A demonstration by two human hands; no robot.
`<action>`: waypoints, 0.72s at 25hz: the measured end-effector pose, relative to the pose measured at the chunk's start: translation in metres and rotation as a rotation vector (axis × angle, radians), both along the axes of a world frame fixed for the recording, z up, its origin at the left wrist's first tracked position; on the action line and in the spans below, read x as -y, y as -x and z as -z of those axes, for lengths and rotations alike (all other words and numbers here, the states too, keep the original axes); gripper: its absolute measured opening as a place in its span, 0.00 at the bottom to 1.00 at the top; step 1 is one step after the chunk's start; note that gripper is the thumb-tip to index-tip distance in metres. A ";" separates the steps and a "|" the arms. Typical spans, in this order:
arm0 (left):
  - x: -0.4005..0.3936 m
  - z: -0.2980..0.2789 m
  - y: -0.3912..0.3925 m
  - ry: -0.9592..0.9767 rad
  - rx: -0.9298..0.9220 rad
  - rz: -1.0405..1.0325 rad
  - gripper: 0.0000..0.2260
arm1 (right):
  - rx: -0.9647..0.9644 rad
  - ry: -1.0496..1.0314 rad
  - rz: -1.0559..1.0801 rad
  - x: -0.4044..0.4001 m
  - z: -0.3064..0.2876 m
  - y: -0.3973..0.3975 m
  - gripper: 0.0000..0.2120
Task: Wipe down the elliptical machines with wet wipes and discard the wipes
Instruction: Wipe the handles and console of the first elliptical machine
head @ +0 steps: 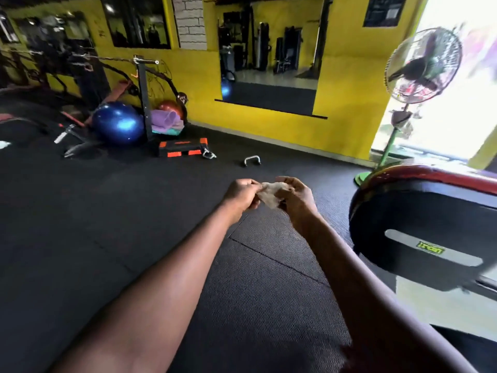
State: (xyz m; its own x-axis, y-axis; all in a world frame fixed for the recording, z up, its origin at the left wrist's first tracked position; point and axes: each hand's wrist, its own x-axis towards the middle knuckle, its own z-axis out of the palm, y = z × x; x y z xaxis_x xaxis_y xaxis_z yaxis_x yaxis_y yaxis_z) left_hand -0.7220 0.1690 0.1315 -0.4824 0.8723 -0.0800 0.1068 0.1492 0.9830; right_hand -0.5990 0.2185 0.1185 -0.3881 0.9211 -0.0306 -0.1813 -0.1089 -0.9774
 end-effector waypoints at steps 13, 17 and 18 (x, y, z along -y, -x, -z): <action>-0.394 0.010 -0.169 0.065 0.211 0.623 0.10 | -0.241 -0.015 0.471 -0.311 0.010 -0.175 0.09; -0.488 -0.007 -0.243 0.059 0.438 0.707 0.13 | -0.176 -0.038 0.610 -0.393 -0.003 -0.245 0.10; -0.509 -0.009 -0.266 0.059 0.476 0.739 0.14 | -0.159 -0.043 0.654 -0.410 -0.005 -0.266 0.10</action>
